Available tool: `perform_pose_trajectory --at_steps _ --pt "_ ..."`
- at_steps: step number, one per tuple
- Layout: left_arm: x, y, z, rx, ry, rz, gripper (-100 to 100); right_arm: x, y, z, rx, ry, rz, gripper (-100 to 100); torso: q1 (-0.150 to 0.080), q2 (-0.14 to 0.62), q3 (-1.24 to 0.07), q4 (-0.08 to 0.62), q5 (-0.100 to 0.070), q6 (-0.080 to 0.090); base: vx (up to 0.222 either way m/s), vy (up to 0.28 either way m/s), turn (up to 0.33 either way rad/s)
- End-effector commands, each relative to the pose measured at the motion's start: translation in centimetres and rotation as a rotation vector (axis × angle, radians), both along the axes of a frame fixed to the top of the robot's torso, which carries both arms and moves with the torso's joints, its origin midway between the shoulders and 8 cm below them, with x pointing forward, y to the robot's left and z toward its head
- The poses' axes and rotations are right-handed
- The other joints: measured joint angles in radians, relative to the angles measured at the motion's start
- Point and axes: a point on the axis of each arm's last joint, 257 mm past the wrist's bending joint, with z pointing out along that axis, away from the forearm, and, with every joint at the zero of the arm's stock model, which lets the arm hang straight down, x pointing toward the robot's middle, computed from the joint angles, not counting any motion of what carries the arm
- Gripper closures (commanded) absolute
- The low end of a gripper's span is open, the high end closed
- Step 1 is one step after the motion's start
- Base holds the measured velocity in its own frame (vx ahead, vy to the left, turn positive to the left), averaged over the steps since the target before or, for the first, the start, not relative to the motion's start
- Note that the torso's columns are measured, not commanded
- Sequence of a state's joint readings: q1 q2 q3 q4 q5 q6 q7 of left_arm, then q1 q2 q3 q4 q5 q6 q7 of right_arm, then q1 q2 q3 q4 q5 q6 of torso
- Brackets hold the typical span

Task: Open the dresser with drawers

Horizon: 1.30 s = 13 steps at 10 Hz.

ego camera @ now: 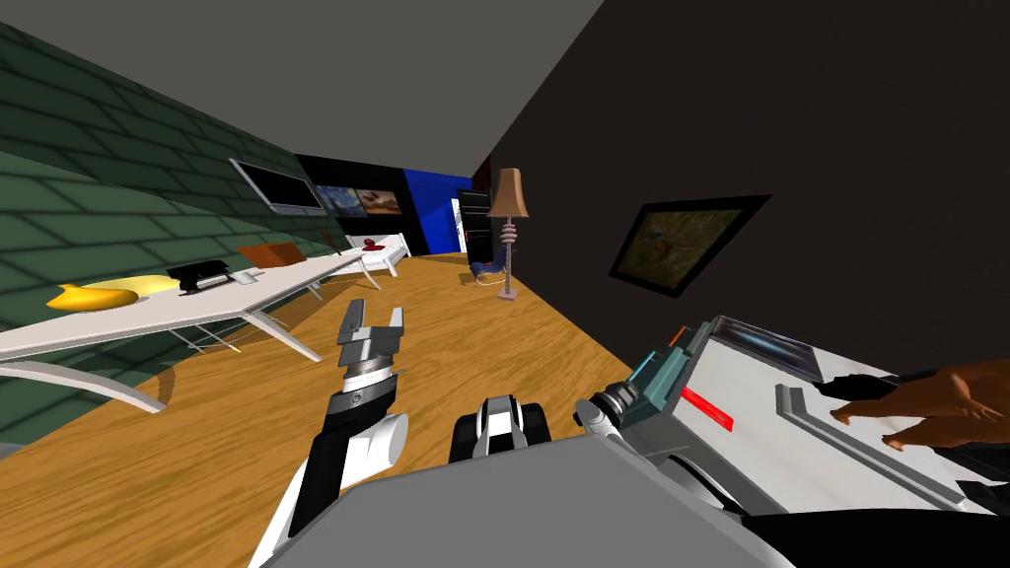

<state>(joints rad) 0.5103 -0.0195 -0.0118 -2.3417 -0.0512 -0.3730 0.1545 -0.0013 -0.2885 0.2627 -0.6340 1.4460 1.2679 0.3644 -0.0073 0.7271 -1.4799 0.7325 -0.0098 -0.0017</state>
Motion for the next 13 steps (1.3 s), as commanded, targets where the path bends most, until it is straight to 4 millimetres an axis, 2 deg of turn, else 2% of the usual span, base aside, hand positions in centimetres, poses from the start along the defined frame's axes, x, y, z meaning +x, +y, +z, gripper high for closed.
perform_pose_trajectory --at_steps 1,2,3,6,7,8,11,13 --pt "0.0 0.0 0.0 0.0 0.0 0.0 0 -0.4 0.9 -1.4 0.04 0.014 -0.006 100 -0.001 0.001 0.001 -0.001 -0.002 0.0 0.173 0.042 0.066" --pt "0.0 0.0 0.0 0.0 0.0 0.0 0 -0.6 1.1 -1.7 0.05 0.018 -0.01 100 -0.004 0.004 0.003 -0.001 -0.004 0.001 0.192 0.028 0.051" --pt "0.0 0.0 0.0 0.0 0.0 0.0 0 -0.3 0.3 -0.6 0.022 0.003 -0.01 100 -0.008 0.005 0.004 -0.001 -0.005 0.002 0.092 0.026 0.019" --pt "0.0 0.0 0.0 0.0 0.0 0.0 0 -0.5 0.9 -1.2 0.038 0.006 -0.022 100 -0.006 0.004 0.003 0.001 -0.002 0.001 0.135 0.039 0.038" --pt "0.0 0.0 0.0 0.0 0.0 0.0 0 1.8 -1.1 0.7 0.013 -0.001 -0.017 -100 -0.007 0.004 0.003 0.0 -0.003 0.001 -0.008 0.096 -0.029" --pt "0.0 0.0 0.0 0.0 0.0 0.0 0 1.8 -1.1 0.7 0.013 -0.001 -0.017 -100 -0.004 0.012 0.006 0.004 0.004 0.003 -0.08 0.094 -0.026" --pt "0.0 0.0 0.0 0.0 0.0 0.0 0 4.7 -3.3 2.6 0.005 0.001 -0.008 -100 0.007 0.013 0.005 0.007 0.012 0.002 -0.082 0.068 -0.033" --pt "0.0 0.0 0.0 0.0 0.0 0.0 0 5.5 -2.9 2.9 0.011 -0.022 0.001 -100 0.008 0.009 0.002 0.006 0.012 0.002 -0.04 0.027 -0.01"
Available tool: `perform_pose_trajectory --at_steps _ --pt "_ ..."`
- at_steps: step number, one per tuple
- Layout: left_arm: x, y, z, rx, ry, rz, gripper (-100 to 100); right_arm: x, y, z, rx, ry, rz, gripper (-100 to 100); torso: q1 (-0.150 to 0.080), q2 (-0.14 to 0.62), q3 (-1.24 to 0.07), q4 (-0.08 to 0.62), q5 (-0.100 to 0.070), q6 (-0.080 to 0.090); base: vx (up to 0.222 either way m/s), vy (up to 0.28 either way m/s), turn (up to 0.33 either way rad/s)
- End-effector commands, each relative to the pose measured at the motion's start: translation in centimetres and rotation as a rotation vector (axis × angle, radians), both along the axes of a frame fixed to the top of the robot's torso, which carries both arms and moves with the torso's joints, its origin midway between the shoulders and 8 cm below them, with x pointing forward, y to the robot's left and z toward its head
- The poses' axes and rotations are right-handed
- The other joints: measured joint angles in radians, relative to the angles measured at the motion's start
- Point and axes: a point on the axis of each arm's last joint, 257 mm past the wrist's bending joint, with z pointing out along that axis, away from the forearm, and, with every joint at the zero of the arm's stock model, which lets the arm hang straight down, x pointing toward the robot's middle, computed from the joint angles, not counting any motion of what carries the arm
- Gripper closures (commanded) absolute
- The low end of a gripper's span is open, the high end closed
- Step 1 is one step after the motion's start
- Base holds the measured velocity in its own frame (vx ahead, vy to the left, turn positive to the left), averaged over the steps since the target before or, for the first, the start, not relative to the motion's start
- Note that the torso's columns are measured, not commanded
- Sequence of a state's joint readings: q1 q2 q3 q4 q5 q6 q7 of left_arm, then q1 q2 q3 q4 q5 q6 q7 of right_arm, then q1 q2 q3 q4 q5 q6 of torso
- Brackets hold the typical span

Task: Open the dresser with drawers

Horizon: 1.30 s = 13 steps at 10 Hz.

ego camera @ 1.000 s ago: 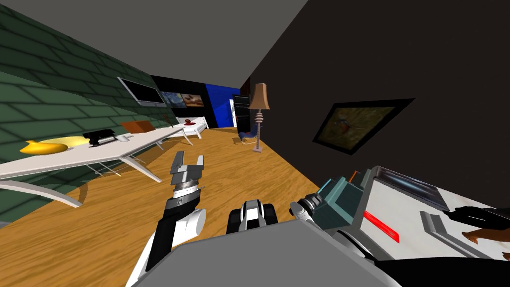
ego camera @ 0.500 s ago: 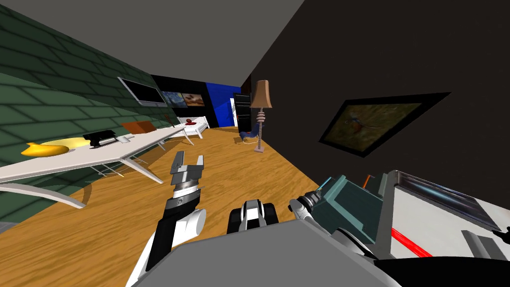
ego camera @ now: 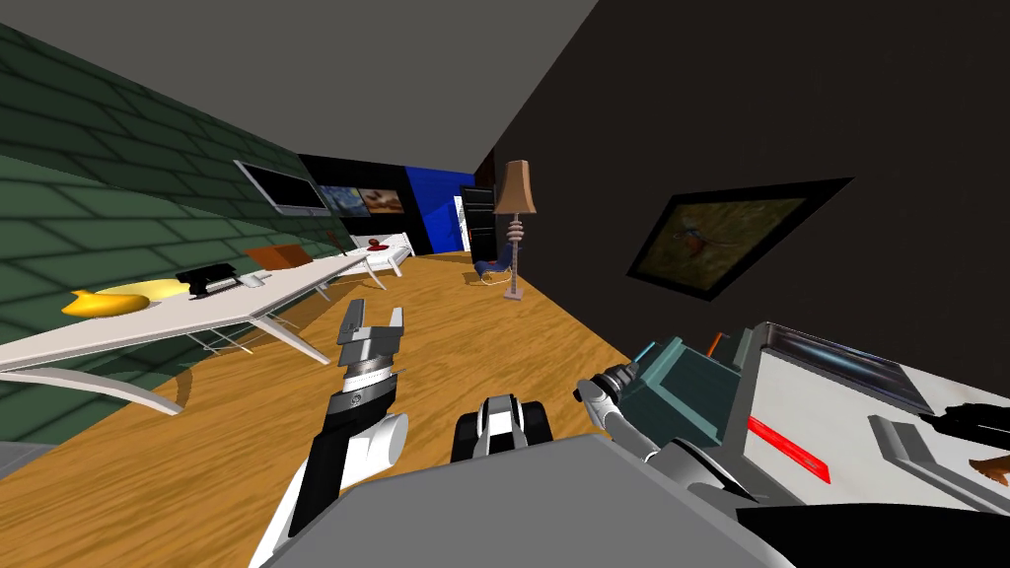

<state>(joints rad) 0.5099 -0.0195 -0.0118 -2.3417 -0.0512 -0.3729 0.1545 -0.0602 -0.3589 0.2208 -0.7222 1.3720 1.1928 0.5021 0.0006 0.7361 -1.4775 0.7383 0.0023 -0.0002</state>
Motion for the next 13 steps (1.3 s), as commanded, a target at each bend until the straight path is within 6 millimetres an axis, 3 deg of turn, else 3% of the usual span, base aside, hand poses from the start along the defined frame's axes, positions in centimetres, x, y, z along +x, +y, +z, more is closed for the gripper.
perform_pose_trajectory --at_steps 1,2,5,7,8,13 --pt "0.0 0.0 0.0 0.0 0.0 0.0 0 -0.2 -0.4 -0.3 -0.007 0.011 -0.009 -100 -0.003 -0.002 -0.001 -0.001 -0.002 0.0 0.005 -0.009 0.007" --pt "0.0 0.0 0.0 0.0 0.0 0.0 0 1.7 -1.8 1.1 -0.012 0.01 -0.002 -100 -0.003 -0.002 -0.001 -0.001 -0.003 0.0 -0.035 0.051 -0.044" --pt "0.0 0.0 0.0 0.0 0.0 0.0 0 4.6 -3.8 3.5 -0.02 0.006 0.01 -100 0.002 0.005 0.004 0.001 -0.001 0.0 -0.082 0.106 -0.042" --pt "0.0 0.0 0.0 0.0 0.0 0.0 0 4.4 -3.5 3.5 -0.021 0.008 0.01 -100 -0.003 0.001 0.001 0.0 -0.003 0.0 -0.047 0.04 -0.004" --pt "0.0 0.0 0.0 0.0 0.0 0.0 0 4.4 -3.6 3.5 -0.02 0.009 0.011 0 -0.005 -0.001 0.0 -0.001 -0.004 0.0 -0.008 0.006 -0.001" --pt "0.0 0.0 0.0 0.0 0.0 0.0 0 4.4 -3.6 3.4 -0.02 0.009 0.01 0 0.0 0.002 0.002 0.0 -0.002 0.0 0.0 0.0 0.0"
